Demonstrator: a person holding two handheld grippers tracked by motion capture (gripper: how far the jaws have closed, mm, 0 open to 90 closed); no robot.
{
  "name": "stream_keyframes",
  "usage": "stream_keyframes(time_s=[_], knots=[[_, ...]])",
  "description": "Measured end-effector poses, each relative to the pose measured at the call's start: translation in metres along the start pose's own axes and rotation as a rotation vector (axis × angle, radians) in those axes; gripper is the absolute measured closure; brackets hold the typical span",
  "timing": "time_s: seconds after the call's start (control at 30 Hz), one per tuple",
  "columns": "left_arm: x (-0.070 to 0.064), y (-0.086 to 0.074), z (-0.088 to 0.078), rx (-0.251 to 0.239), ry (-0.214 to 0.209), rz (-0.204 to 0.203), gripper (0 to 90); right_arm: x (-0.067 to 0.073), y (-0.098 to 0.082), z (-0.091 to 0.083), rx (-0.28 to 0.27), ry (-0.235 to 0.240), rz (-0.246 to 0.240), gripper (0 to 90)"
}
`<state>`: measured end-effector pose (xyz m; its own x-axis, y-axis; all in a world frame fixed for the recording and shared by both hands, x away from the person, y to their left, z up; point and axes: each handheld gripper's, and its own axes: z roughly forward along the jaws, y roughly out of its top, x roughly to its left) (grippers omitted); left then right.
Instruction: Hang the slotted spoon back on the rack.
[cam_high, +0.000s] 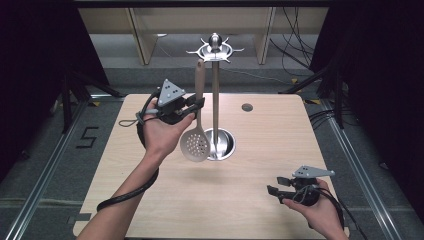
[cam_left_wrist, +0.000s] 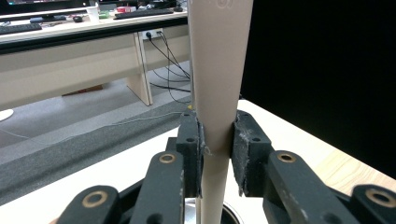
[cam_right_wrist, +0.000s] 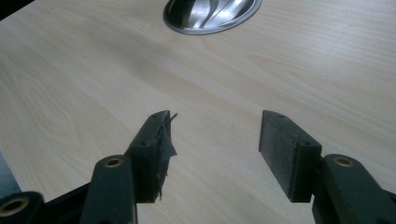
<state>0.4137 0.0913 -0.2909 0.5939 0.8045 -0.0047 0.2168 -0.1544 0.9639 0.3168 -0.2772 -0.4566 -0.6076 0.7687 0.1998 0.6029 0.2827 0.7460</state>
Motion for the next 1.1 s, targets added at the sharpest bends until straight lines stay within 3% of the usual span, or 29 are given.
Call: stream_keyframes(time_s=[0.4, 0.43, 0.5, 0.53, 0.6, 0.67, 0.73, 0.77, 0.87, 0.93, 1.0, 1.03, 1.1], knots=[[0.0, 0.001, 0.011, 0.01, -0.003, -0.005, 73.8, 0.002, 0.0, 0.0, 0.003, 0.008, 0.022, 44.5], [0.0, 0.0, 0.011, 0.011, -0.005, 0.001, 73.8, 0.0, 0.0, 0.0, -0.001, -0.005, -0.011, 44.5], [0.001, 0.0, 0.013, 0.008, -0.009, 0.006, 73.6, 0.0, 0.0, 0.0, 0.001, 0.002, -0.007, 44.5], [0.002, -0.001, 0.013, 0.007, -0.015, 0.014, 73.5, 0.002, 0.0, 0.0, 0.011, 0.013, 0.028, 44.6], [0.002, -0.002, 0.013, -0.004, -0.015, 0.02, 73.0, 0.0, 0.0, 0.001, 0.001, 0.004, -0.004, 44.5], [0.003, -0.005, 0.01, -0.028, -0.013, 0.048, 70.6, 0.0, 0.0, 0.001, 0.005, 0.011, 0.004, 44.5], [0.005, -0.008, 0.006, -0.044, -0.016, 0.051, 64.1, 0.001, 0.0, 0.0, 0.003, 0.005, 0.014, 44.6], [0.007, -0.012, 0.001, -0.05, -0.014, 0.062, 61.5, -0.001, 0.0, 0.0, -0.005, -0.004, -0.008, 44.6], [0.011, -0.026, -0.011, -0.053, -0.008, 0.097, 56.3, 0.0, 0.0, 0.0, -0.002, 0.008, -0.004, 44.5], [0.013, -0.044, -0.02, -0.045, -0.004, 0.119, 53.3, 0.0, 0.0, 0.0, -0.002, -0.004, -0.01, 44.5], [0.017, -0.062, -0.029, -0.029, 0.009, 0.141, 51.7, 0.0, -0.001, 0.002, -0.003, 0.028, 0.01, 44.5], [0.019, -0.07, -0.033, -0.018, 0.015, 0.144, 51.0, 0.0, 0.0, 0.0, -0.001, 0.001, -0.014, 44.5], [0.025, -0.087, -0.039, 0.008, 0.015, 0.162, 49.6, 0.0, 0.0, 0.001, 0.0, 0.002, -0.006, 44.5]])
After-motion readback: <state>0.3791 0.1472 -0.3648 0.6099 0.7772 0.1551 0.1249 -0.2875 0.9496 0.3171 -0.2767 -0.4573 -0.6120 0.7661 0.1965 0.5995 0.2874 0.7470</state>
